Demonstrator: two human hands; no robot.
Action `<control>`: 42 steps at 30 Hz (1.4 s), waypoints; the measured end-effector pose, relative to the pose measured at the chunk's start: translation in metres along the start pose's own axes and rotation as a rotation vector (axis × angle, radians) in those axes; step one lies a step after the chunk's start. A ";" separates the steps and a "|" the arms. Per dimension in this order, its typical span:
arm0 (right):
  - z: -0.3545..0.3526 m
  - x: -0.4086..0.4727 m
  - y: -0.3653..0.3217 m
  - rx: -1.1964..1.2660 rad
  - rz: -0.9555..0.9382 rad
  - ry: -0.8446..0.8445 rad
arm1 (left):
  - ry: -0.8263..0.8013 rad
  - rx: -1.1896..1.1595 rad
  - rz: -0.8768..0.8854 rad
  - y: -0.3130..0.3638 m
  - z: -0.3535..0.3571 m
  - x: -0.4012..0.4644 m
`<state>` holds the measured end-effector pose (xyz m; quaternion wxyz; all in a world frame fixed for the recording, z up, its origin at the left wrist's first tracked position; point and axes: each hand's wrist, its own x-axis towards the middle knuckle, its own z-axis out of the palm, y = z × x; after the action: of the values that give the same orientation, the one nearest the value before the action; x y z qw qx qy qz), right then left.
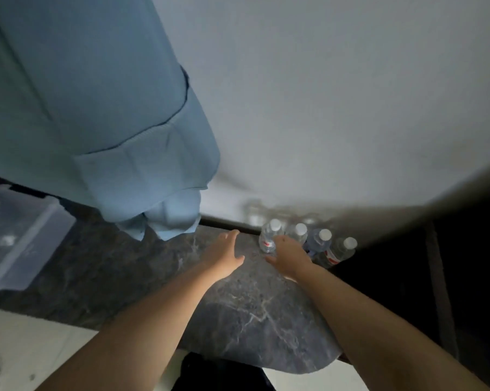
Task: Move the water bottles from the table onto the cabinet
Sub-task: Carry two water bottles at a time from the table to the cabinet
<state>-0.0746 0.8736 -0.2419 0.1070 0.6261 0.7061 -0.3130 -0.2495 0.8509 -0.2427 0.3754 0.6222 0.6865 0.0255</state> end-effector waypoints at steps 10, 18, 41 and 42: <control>0.016 -0.033 -0.193 -0.388 -0.480 -0.117 | 0.268 -0.111 -0.320 -0.128 -0.076 -0.144; 0.103 -0.121 -0.356 -0.564 -0.775 -0.172 | 0.507 -0.239 -0.592 -0.242 -0.096 -0.326; 0.398 -0.472 -0.672 -0.921 -1.620 -0.305 | 0.995 -0.505 -1.321 -0.458 0.002 -0.794; 0.410 -0.480 -0.684 -0.938 -1.646 -0.307 | 1.002 -0.513 -1.344 -0.469 0.003 -0.806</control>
<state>-0.7312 0.2319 -0.0906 0.1845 -0.2205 0.9562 -0.0541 -0.6843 0.0401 -0.0906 0.0934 -0.1021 0.9650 0.2228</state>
